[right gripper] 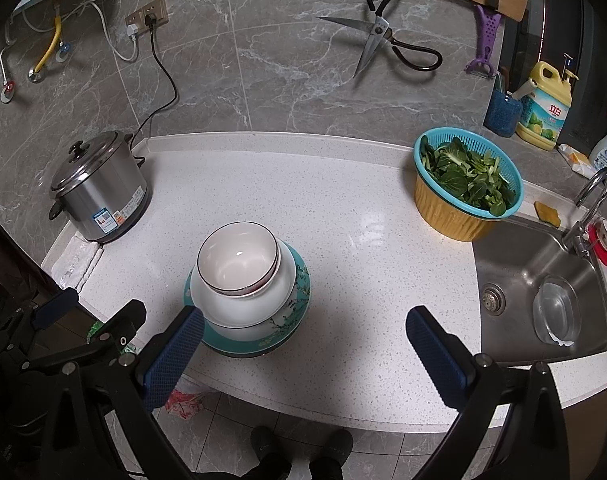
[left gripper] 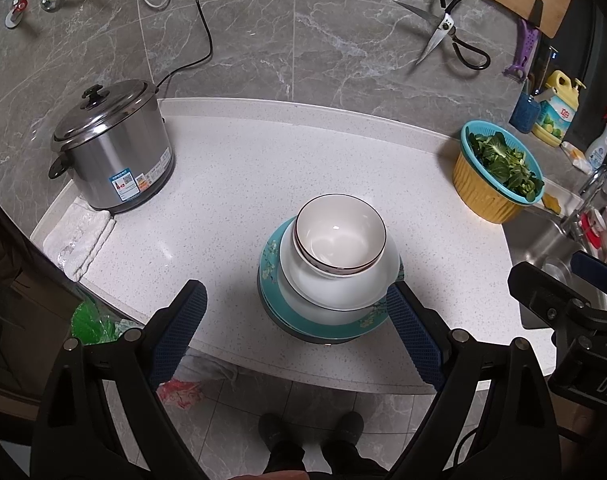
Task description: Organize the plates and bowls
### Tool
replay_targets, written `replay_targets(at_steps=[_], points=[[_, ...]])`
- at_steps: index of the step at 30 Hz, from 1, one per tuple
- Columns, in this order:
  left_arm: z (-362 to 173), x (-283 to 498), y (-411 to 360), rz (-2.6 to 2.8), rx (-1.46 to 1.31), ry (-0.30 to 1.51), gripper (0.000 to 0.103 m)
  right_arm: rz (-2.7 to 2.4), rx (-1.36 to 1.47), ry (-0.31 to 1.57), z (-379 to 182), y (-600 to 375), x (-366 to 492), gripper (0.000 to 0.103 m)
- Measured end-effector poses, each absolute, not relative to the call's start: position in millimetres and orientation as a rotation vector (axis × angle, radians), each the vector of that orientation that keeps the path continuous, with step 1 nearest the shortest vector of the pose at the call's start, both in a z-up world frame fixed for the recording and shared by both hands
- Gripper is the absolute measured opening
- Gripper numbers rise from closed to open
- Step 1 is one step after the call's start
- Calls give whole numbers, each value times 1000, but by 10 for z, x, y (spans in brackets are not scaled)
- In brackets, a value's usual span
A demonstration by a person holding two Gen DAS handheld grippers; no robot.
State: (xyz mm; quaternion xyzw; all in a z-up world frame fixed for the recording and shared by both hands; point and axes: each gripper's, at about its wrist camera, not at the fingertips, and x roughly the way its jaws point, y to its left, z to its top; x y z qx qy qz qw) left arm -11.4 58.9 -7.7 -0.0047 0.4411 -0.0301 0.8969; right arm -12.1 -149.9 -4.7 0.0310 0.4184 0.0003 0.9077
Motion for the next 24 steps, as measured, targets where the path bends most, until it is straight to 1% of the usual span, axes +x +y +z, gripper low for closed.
replay_targets(at_steps=[24], points=[[-71,-109,610,-63,-7,914,91,3,61,865,-66,-1518,-105,103]])
